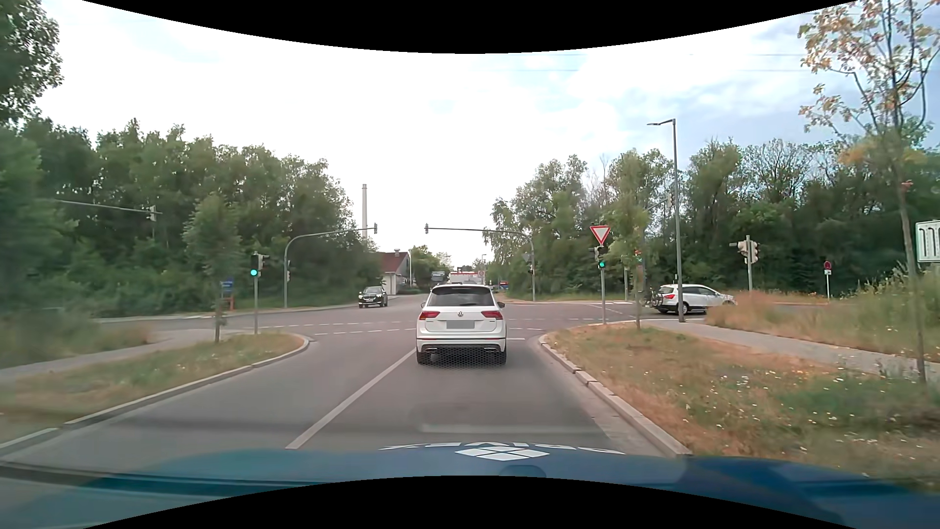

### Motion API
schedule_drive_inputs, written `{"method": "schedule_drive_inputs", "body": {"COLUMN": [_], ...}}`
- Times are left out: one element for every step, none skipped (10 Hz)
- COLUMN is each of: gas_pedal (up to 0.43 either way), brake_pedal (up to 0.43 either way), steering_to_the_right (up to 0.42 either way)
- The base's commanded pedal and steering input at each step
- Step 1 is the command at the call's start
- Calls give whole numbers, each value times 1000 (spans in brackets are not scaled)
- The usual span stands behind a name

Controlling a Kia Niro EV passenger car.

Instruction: Follow the waypoints while adhering to traffic rules and regulations

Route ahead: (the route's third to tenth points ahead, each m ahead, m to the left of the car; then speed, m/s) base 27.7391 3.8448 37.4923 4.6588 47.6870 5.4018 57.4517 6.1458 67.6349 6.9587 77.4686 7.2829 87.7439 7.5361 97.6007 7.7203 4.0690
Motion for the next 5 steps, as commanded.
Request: {"method": "schedule_drive_inputs", "body": {"gas_pedal": [240, 228, 220, 189, 47], "brake_pedal": [0, 0, 0, 0, 0], "steering_to_the_right": [1, 0, 0, 0, 0]}}
